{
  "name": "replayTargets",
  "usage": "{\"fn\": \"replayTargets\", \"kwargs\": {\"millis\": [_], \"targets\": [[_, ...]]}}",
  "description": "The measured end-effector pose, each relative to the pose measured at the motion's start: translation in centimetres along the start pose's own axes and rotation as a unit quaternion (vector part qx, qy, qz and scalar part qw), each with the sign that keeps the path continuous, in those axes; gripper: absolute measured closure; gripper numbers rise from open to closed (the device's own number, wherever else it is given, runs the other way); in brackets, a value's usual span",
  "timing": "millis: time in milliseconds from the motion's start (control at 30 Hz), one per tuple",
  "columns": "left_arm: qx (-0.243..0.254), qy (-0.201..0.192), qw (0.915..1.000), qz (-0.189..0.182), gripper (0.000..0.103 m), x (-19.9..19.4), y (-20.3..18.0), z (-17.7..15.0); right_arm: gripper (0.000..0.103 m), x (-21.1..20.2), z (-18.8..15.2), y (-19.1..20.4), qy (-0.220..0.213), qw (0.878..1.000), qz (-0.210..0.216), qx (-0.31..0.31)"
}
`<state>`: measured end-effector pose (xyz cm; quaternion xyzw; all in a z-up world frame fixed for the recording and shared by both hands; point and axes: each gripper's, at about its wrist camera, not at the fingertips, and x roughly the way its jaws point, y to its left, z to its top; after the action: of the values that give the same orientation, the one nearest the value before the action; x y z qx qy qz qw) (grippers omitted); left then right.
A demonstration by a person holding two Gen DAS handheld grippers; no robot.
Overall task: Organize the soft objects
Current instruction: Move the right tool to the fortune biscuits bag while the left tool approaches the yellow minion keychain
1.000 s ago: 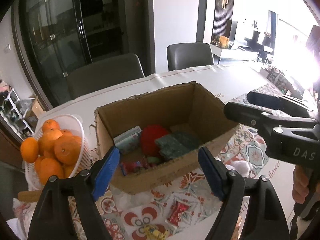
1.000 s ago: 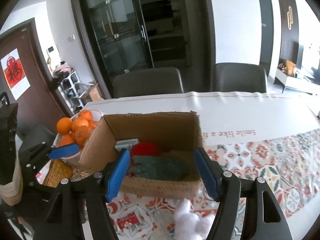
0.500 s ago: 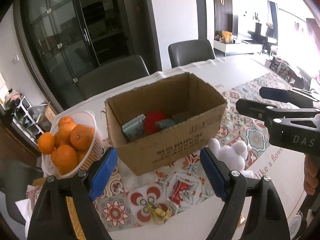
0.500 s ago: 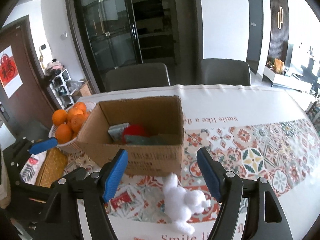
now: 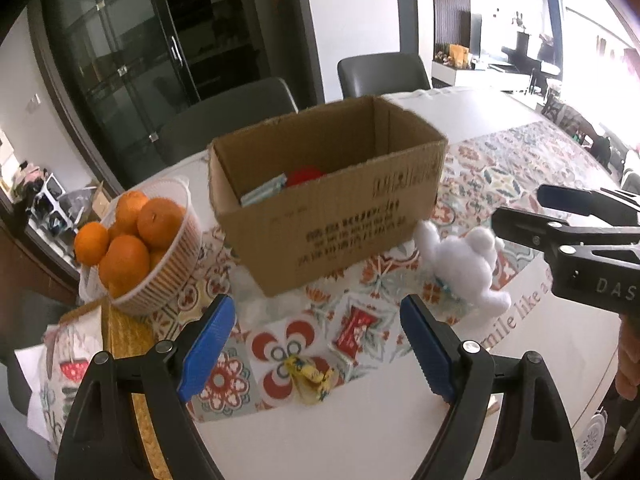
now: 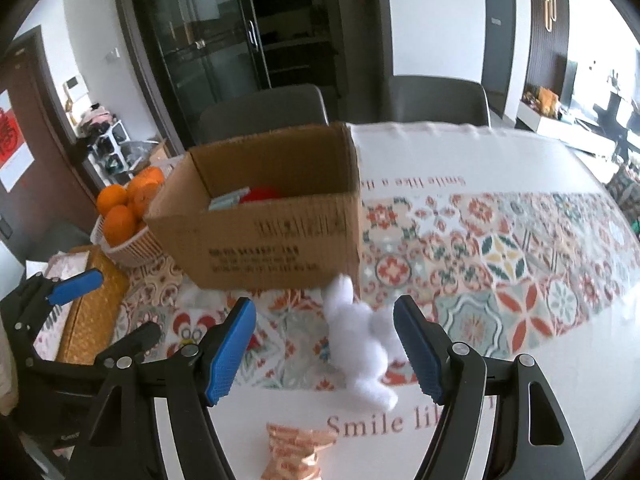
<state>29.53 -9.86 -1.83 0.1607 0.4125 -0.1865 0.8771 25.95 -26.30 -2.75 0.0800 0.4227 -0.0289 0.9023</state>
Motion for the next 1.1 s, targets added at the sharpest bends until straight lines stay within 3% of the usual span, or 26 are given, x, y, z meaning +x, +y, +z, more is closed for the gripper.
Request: {"fn": "replayTargets", "kwargs": {"millis": [433, 867, 1100], "targets": [[-0.013, 0.011, 0.9993, 0.032, 0.016, -0.5, 1.1, -6.3, 0.031, -0.9, -7.0, 2.1, 0.015, 0.999, -0.018, 0.031], [-0.028, 0.023, 0.9993, 0.004, 0.016, 0.1, 1.1, -10.9, 0.031, 0.7, -12.9, 2.2, 0.058, 0.993, -0.011, 0.101], [-0.046, 0.033, 0.9984, -0.008, 0.016, 2.2, 2.0, -12.0, 0.031, 2.9, -14.0, 3.1, 0.087, 0.991, -0.033, 0.094]]}}
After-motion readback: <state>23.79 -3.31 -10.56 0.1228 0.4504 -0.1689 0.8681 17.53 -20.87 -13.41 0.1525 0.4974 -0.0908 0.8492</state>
